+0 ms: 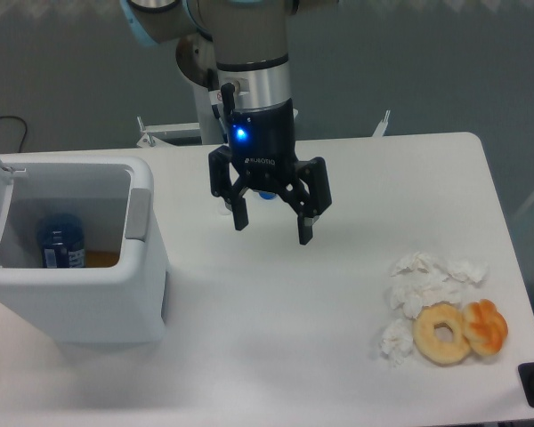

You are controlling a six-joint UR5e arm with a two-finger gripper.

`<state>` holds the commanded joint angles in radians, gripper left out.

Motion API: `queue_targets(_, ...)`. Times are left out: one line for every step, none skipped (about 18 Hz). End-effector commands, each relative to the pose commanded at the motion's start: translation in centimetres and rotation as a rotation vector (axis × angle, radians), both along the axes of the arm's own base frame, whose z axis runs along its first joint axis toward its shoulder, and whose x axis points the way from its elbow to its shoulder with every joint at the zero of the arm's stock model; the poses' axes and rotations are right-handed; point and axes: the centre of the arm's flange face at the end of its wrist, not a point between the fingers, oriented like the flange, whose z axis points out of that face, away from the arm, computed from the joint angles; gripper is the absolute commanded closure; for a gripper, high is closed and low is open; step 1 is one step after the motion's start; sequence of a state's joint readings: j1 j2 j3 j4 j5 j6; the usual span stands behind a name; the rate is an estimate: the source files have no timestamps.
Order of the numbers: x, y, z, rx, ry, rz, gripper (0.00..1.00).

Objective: Close the trash can
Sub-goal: 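Move the open gripper toward the trash can's raised lid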

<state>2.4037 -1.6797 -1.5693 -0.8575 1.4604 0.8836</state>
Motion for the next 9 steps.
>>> queue_targets(-0.02,-0.02,0.00,-0.002,0.002,0.000,0.00)
queue_targets(0.00,0.05,-0.09,-0.005,0.003,-0.001,0.00)
queue_targets(0.03,0.09,-0.07,-0.001,0.001,-0.003,0.00)
queue_targets(0.13,0.16,-0.06,0.001,-0.001,-0.006,0.00)
queue_targets(0.13,0.22,0.30,0.011,0.002,-0.006,0.00)
queue_targets(0.03,0.22,0.71,0.020,0.003,0.001,0.00)
queue_targets(-0.04,0.18,0.72,0.024,-0.001,0.007,0.00)
queue_targets(0.06,0.27,0.73,0.035,-0.013,0.007,0.00)
queue_targets(0.25,0.44,0.76,0.052,-0.030,-0.004,0.00)
